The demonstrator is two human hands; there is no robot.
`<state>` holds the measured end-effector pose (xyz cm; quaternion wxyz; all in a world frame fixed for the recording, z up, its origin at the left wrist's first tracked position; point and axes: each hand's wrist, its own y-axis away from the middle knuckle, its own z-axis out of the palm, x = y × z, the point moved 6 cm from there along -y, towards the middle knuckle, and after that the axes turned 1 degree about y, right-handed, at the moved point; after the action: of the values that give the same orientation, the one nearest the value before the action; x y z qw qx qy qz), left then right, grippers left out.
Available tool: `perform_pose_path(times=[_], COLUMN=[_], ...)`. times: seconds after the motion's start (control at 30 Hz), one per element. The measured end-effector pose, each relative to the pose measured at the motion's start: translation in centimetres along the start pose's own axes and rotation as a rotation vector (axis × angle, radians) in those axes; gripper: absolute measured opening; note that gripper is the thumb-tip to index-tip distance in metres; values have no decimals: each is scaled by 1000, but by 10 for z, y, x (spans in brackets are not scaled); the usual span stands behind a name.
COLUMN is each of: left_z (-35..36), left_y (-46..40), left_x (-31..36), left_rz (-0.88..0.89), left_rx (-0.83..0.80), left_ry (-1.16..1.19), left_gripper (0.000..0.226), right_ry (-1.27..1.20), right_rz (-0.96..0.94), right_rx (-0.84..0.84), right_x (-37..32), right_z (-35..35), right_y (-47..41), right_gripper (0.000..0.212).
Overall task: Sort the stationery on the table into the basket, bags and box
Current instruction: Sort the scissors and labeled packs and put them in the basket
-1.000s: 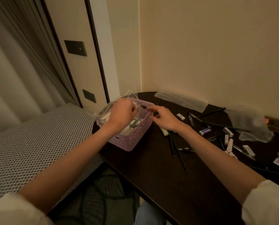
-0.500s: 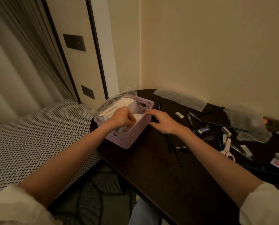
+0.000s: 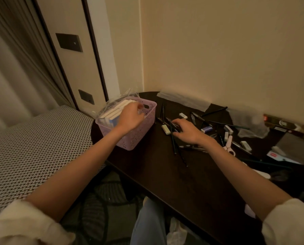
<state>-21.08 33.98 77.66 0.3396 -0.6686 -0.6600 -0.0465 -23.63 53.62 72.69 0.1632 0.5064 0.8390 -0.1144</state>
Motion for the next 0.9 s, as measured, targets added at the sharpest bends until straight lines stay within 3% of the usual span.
perform_pose_path(times=[0.17, 0.33, 0.57, 0.9], left_z=[23, 62, 113, 173], left_y=[13, 31, 51, 89], left_x=[42, 90, 131, 177], left_rz=[83, 213, 286, 426], left_rx=[-34, -163, -314, -506], left_ry=[142, 75, 57, 65], left_gripper=[34, 42, 41, 36], right_ry=[-15, 44, 78, 7], right_rz=[128, 240, 309, 404], right_rx=[22, 91, 37, 229], right_x=[52, 99, 136, 178], right_z=[-10, -31, -41, -41], right_y=[50, 92, 130, 197], right_gripper=[54, 44, 37, 37])
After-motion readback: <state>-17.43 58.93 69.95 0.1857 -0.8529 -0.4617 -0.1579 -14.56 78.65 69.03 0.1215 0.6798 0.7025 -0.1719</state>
